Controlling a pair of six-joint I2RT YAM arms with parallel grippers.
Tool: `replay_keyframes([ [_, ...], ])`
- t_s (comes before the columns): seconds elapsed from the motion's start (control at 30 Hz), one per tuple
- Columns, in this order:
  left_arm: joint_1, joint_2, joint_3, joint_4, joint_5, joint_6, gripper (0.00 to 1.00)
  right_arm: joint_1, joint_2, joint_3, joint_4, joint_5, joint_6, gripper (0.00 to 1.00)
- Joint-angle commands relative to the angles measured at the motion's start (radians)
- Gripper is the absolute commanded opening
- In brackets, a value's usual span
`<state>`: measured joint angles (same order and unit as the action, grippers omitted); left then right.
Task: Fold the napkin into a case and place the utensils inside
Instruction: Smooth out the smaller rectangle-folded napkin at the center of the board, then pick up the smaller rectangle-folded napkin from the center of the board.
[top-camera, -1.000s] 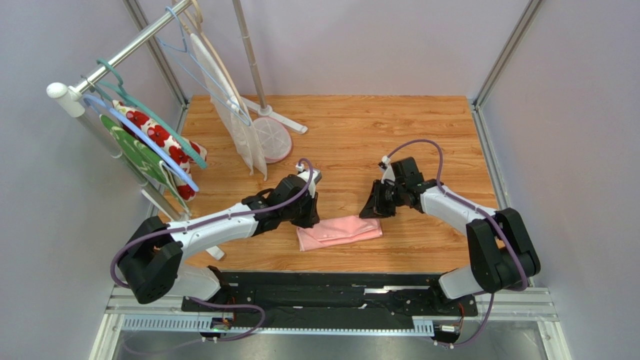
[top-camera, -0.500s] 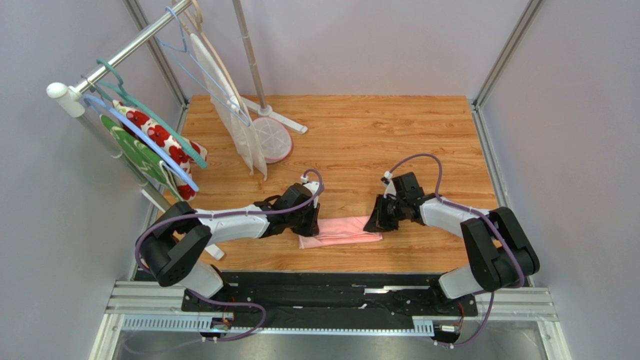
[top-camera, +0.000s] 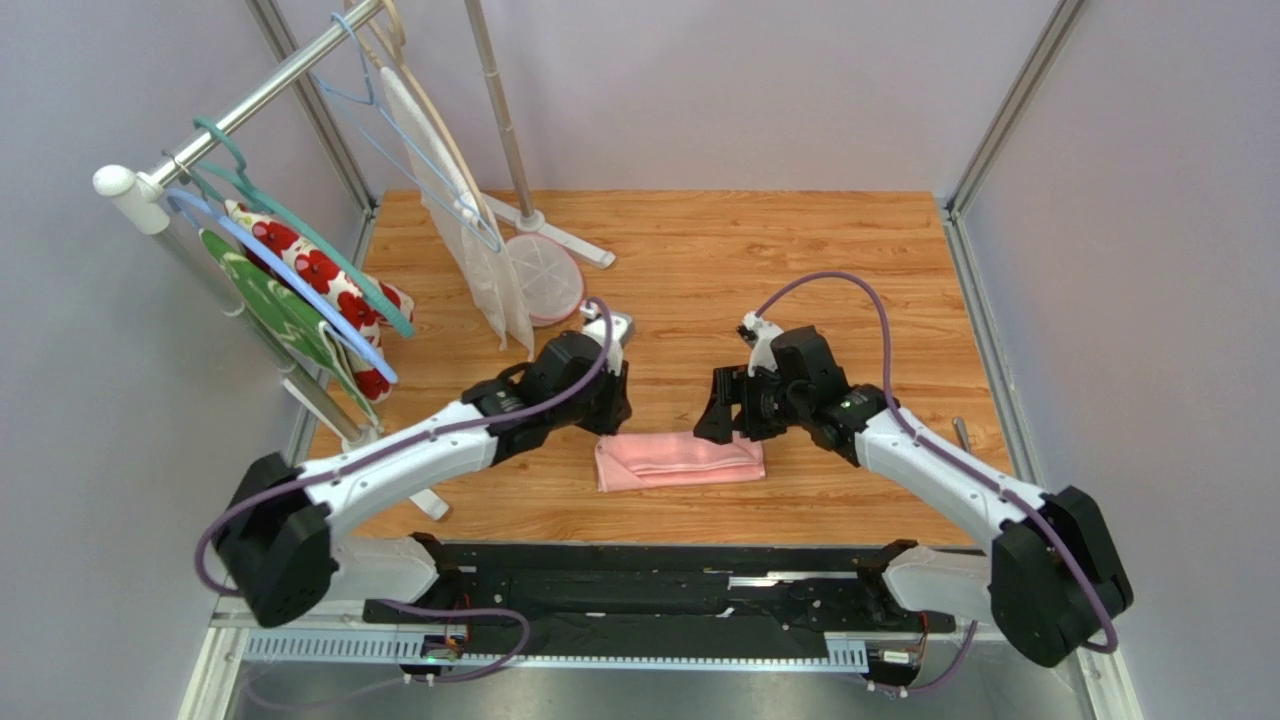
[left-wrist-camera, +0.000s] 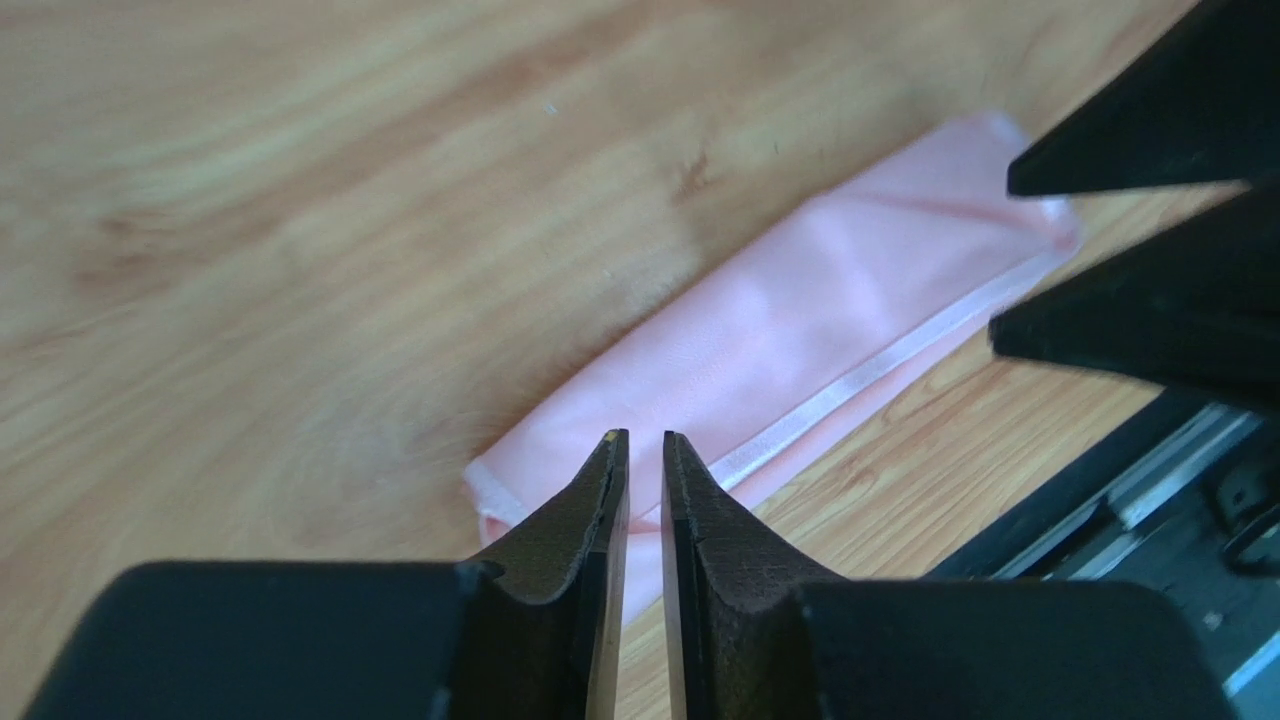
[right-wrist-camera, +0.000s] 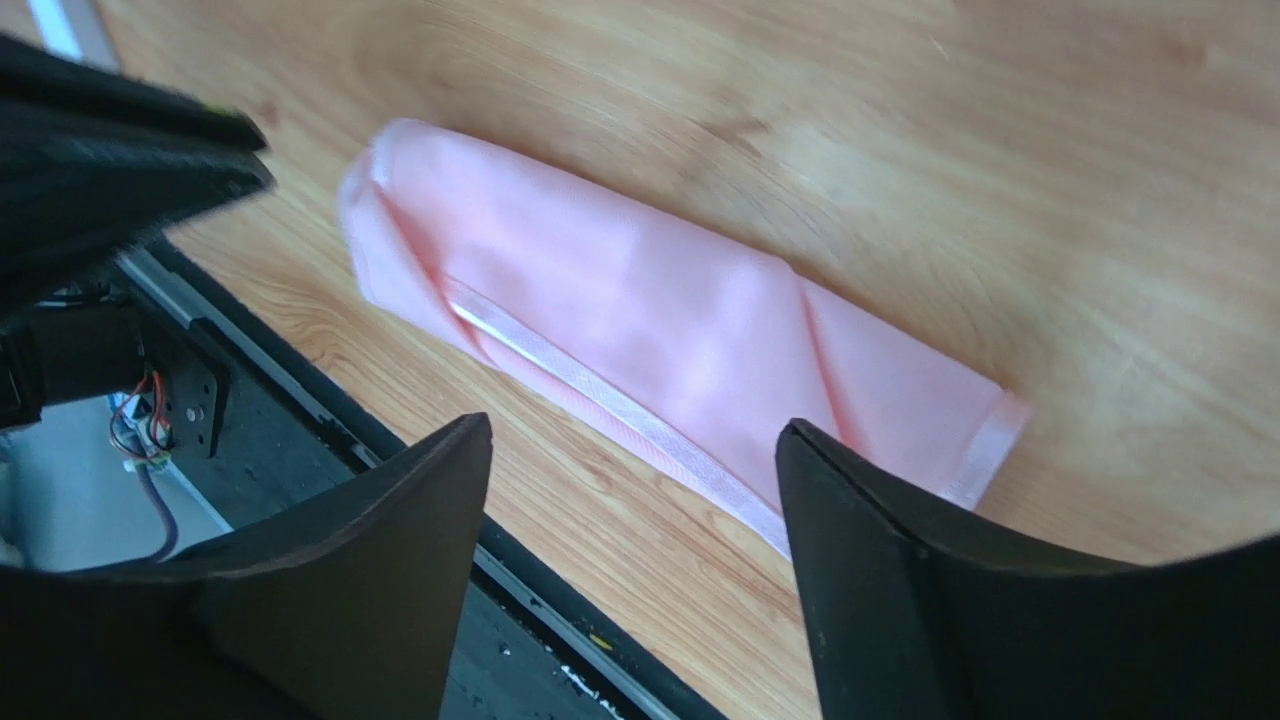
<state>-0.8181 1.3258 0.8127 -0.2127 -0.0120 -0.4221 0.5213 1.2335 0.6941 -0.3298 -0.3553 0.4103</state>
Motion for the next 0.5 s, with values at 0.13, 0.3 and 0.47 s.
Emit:
replay_keyframes([
  [0.13,0.118,-0.376,0.094,-0.339,-0.22,-0.126,0.27,0.258,-0.079,0.021,0.167,0.223,-0.287,0.83],
  [0.3,0.175,-0.526,0.053,-0.37,-0.138,-0.129,0.27,0.474,0.075,0.151,-0.077,0.337,-0.701,0.84],
  [0.47,0.178,-0.622,-0.004,-0.34,-0.082,-0.155,0.26,0.48,0.207,0.229,-0.155,0.305,-0.837,0.8],
])
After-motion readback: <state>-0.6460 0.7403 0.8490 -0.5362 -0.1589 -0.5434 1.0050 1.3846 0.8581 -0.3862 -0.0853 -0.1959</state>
